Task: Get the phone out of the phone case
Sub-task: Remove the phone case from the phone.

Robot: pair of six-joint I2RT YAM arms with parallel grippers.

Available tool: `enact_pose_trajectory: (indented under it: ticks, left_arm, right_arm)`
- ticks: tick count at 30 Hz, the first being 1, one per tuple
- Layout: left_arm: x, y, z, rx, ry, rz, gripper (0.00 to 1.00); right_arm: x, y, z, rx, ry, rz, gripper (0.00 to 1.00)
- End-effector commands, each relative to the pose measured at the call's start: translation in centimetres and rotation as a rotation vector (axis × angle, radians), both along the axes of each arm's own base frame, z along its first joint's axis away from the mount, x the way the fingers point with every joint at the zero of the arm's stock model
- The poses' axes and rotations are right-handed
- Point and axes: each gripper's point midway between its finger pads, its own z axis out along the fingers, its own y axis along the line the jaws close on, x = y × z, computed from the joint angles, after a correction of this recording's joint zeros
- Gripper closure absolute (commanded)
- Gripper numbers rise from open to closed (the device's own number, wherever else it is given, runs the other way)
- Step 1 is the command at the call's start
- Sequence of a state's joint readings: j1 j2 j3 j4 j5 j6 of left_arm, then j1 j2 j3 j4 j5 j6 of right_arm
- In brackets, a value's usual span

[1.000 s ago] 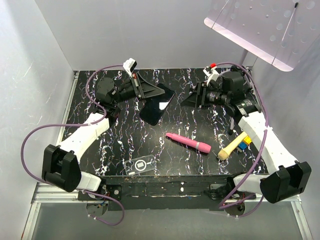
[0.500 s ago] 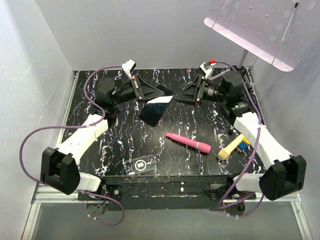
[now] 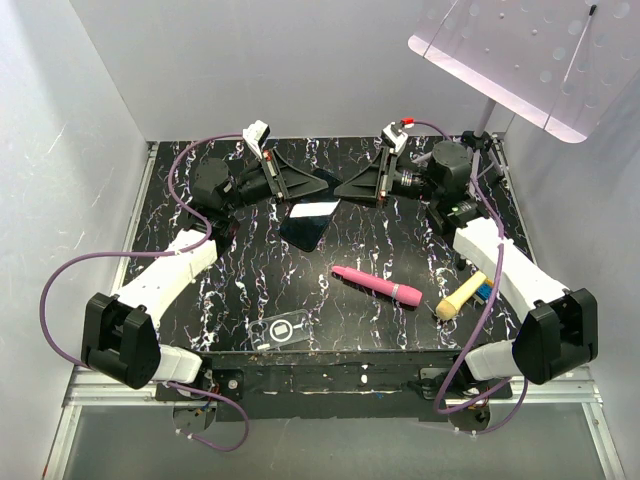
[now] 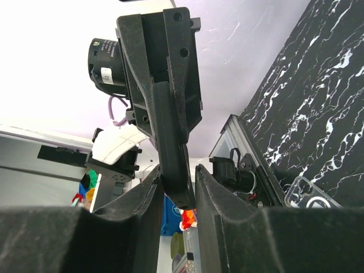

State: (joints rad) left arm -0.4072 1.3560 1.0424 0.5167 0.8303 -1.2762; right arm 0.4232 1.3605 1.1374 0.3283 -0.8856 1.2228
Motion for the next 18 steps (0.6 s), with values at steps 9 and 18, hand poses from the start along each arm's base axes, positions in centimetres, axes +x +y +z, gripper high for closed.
enact_pose_trajectory:
  ticks: [9,18]
  left_arm:
    - [-0.9,0.1,1.9,0.003,-0.042,0.007,0.59]
    - [-1.9,3.7,-1.0,0.311,-0.104,0.188,0.20]
  right_arm:
    - [1.3,0.3,2.0,0.058,-0.091,-0.036,0.99]
    - [3.9,-4.1,1.3,0.072,-0.016,-0.108,0.99]
